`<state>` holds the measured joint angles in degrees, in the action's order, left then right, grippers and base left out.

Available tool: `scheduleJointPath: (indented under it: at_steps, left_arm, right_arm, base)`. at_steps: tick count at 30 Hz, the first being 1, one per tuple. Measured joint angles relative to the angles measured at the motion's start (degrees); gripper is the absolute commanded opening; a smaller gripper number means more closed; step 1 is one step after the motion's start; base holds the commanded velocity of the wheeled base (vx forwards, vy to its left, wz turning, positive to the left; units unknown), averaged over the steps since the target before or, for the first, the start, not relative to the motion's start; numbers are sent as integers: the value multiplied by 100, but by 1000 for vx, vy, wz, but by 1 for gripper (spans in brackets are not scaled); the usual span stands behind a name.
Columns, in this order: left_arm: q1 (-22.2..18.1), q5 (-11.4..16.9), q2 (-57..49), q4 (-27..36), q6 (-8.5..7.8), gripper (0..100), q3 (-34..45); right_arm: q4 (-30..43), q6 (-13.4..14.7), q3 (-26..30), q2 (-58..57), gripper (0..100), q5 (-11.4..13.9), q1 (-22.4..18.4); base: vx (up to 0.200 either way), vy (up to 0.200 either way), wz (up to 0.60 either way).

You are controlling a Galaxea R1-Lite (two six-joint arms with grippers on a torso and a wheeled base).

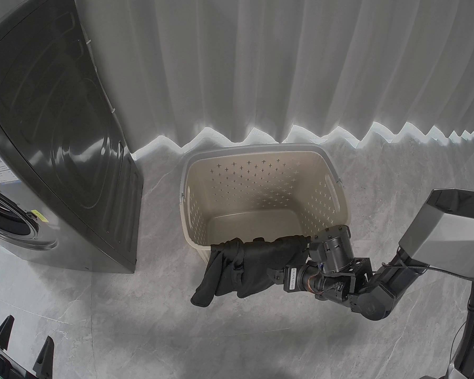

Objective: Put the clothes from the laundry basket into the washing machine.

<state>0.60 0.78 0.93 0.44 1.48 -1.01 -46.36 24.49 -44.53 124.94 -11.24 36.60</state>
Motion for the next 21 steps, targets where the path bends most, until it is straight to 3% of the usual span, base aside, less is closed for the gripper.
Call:
scheduleJointPath:
  at_steps: [20,21]
  left_arm:
    - [2,0,0,0,5,100,0]
    - [2,0,0,0,7,100,0]
  right_arm:
    - [-542,-252,-728,850,100,7,-85]
    - [-547,-251,-745,866,0,7,-85]
  base:
    - [0,0,0]
    - [0,0,0]
